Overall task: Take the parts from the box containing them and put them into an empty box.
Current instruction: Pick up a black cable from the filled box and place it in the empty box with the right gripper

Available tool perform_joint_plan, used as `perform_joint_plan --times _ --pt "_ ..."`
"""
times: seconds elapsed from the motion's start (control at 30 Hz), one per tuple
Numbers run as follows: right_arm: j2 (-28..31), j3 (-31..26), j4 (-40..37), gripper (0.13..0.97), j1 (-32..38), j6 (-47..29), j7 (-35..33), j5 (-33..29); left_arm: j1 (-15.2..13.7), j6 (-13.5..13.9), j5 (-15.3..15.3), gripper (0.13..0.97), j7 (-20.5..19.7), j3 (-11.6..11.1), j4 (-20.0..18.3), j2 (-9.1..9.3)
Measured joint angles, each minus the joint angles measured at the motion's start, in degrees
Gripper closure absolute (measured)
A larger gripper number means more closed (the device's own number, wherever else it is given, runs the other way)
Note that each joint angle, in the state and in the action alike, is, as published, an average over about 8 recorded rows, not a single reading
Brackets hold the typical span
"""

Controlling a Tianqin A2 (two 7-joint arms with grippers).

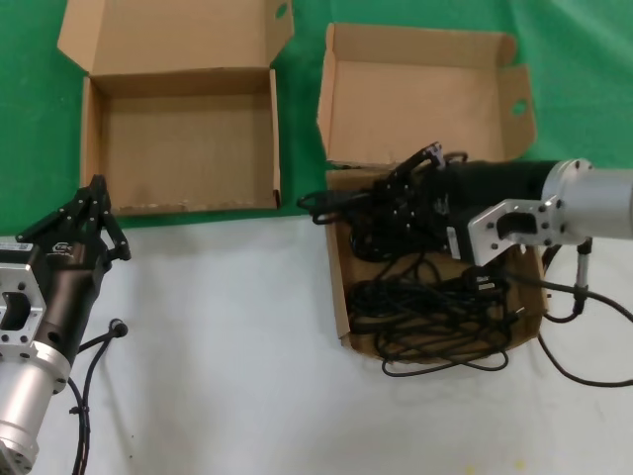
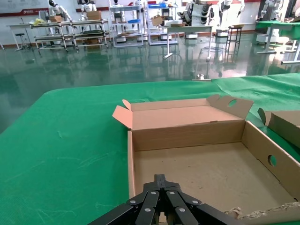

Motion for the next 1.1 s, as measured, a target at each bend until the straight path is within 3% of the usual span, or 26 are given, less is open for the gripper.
perform_joint_plan --times 0.23,0.47,0.7,1.1 --pt "1.6 1.1 9.4 0.878 1.1 -2.3 7.1 -2.6 0.0 0.0 0.0 0.952 0.0 0.0 0.0 0.00" --pt "-3.0 -0.2 12.6 0.887 5.0 -2.8 11.3 -6.2 0.0 0.0 0.0 0.952 0.0 0.0 0.0 0.00" --pt "-11.8 -3.2 3.9 0.888 9.9 0.1 8.1 -7.5 0.0 0.0 0.0 0.952 0.0 0.0 0.0 0.00" --pt "-24.4 -4.5 -15.7 0.879 15.3 9.3 -6.8 -1.6 0.0 0.0 0.0 0.952 0.0 0.0 0.0 0.00"
